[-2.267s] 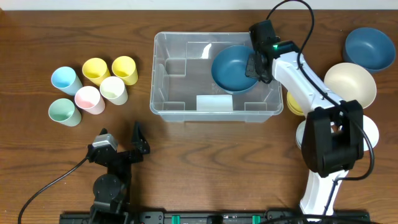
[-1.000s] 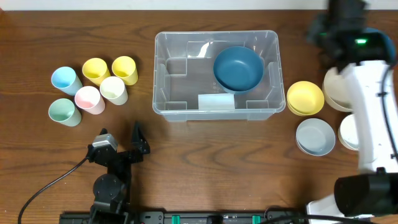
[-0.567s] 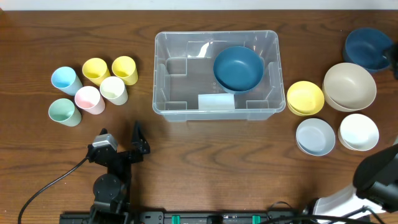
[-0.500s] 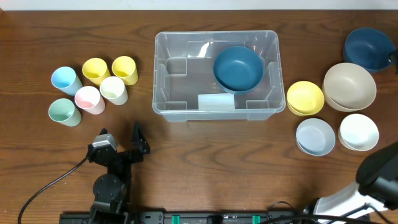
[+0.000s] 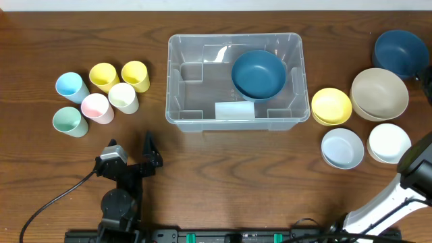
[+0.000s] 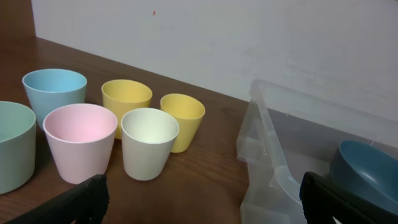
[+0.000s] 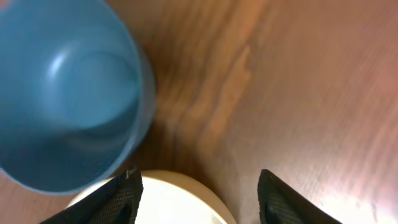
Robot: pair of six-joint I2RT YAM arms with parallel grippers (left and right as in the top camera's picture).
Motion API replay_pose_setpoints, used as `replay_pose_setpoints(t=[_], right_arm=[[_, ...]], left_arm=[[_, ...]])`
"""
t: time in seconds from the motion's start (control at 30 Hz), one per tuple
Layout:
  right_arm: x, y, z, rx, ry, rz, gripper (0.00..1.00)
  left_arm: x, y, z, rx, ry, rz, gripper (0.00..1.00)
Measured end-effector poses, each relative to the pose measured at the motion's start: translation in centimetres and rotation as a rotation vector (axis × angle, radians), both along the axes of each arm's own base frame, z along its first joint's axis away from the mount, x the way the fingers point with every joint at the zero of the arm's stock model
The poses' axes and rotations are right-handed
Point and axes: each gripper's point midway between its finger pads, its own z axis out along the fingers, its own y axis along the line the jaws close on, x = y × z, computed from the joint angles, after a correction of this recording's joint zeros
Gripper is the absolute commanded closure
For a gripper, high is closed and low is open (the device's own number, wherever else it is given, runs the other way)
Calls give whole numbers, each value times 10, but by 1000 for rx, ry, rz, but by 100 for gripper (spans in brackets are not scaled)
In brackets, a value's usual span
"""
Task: Pack container
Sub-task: 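Move the right gripper to the second dark teal bowl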
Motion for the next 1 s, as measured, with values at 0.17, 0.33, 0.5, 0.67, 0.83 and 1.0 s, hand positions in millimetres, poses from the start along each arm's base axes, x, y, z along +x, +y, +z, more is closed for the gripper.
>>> replay_pose_setpoints(t=[0.17, 0.33, 0.5, 0.67, 0.83, 1.0], right_arm=[[14, -6, 7, -42, -52, 44, 35], [26, -11, 2, -68, -76, 78, 34], [35, -14, -26, -56, -68, 107, 35], [43, -13, -57, -27, -60, 135, 37], [50, -13, -71, -16, -72, 151, 39], [53, -15, -73, -32, -80, 169, 47]], left_arm=[[0, 0, 0, 0, 0, 0, 2], [0, 0, 0, 0, 0, 0, 2], [0, 0, 0, 0, 0, 0, 2], [0, 0, 0, 0, 0, 0, 2], [0, 0, 0, 0, 0, 0, 2], [0, 0, 0, 0, 0, 0, 2]])
